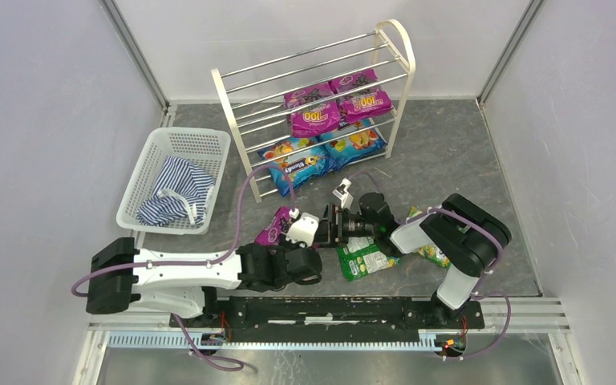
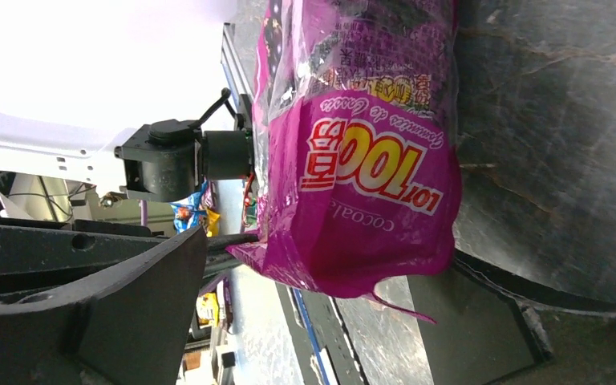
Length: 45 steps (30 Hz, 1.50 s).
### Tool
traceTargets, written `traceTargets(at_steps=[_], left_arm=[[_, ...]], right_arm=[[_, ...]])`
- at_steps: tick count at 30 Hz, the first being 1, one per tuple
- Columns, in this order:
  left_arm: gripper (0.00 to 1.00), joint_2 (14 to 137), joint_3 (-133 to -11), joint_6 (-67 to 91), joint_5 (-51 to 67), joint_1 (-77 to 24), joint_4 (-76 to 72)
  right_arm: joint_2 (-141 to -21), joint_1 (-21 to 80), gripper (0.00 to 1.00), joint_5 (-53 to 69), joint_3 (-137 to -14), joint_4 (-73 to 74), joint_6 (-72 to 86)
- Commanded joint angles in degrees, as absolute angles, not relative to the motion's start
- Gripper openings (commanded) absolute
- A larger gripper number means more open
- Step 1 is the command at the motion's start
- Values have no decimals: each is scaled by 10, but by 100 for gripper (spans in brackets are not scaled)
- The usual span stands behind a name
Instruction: Place and organize the candy bags onto the shelf
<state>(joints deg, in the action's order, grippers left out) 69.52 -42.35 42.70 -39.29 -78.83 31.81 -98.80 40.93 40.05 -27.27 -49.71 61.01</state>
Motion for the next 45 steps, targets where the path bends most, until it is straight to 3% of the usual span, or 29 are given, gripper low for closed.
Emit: traceTargets(at_steps=[1,8,13,16,22,29,37,41,45], left_arm=[[2,670,-416,399,-393,-786,272],[2,641,-398,385,-382,-786,258],[5,621,-387,388,-384,-786,265],[35,612,-394,393,-384,-786,276],[77,590,-431,388,-370,-787,302],[97,541,-503,366,-384,-787,352],[98,567,-490,405,-374,-786,356],[79,627,-494,457,-384,-780,396],[71,680,-492,464,-385,-760,397]], right_arm=[[-1000,429,97,375,-287,-583,650],[-1027,433,86,350,-274,-628,681],[-1028,440,71,342,-272,-644,693],[-1023,443,60,335,-267,-649,699],[-1029,446,44,333,-267,-682,708],[-1033,448,29,327,-253,-706,718],[-1017,451,30,320,-246,-698,718],[-998,453,30,317,-245,-680,709],[-987,456,31,314,-240,-673,704]])
